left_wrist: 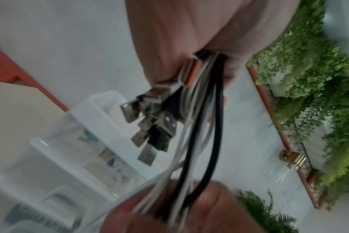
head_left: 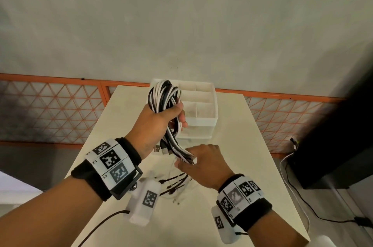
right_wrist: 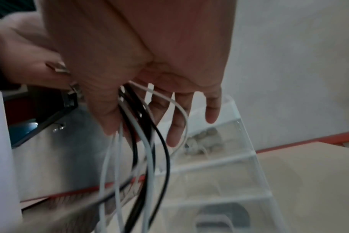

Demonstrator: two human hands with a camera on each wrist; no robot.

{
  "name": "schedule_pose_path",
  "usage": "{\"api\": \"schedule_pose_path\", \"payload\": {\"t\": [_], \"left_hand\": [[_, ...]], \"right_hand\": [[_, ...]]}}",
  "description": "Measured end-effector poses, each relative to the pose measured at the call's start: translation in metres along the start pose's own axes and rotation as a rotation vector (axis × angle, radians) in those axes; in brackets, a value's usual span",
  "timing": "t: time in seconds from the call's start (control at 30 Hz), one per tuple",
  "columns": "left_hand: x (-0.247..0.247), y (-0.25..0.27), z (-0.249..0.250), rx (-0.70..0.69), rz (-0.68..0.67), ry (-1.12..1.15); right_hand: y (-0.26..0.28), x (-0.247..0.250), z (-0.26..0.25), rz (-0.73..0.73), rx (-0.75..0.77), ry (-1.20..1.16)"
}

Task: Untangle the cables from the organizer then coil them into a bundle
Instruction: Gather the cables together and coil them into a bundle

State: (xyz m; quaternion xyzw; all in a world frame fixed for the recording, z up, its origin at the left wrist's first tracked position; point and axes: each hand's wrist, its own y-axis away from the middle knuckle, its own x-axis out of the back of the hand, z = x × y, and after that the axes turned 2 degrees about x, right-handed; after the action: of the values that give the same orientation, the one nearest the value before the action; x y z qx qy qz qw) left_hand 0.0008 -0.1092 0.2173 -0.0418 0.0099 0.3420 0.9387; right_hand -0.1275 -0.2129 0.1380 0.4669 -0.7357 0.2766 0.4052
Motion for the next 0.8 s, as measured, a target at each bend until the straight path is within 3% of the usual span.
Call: {"api": "schedule_pose_path", "payload": {"t": [0.1,0.27,0.4,0.47,0.6,0.7,0.8], "left_hand": [[0.004,0.001,0.002,0.001,0.007,0.008],[0.003,0.003,-0.001,0.013,-0.009,0.008],[-0.001,0.002,0.001,-0.030,-0.029,0.012],[0.002,0.001,0.004,-0.013,-0.053,0.065],[0.019,0.006,0.012,0.075,-0.225,0.217],[0.027,0.012,0.006,0.225,-0.431,0.069],[0.020,0.019,-0.010,0.357,-0.536,-0.204]], "right_hand": [[0.002,0.001,0.003,-0.085,-0.112,0.111],[-0.002,0.010,-0.013,-0.077,-0.031,-0.238],[-0.012,-0.005,-0.017,-0.081,-0.072,0.022],[-0.011,-0.010,-0.011,-0.080,-0.060,-0.014],[-0.004,-0.002,0.013,-0.070,-0.222,-0.228],[-0.006,0.009,0.033,0.059,-0.334,-0.253],[-0.011,0.019,0.038,0.182,-0.336,-0.211]]}}
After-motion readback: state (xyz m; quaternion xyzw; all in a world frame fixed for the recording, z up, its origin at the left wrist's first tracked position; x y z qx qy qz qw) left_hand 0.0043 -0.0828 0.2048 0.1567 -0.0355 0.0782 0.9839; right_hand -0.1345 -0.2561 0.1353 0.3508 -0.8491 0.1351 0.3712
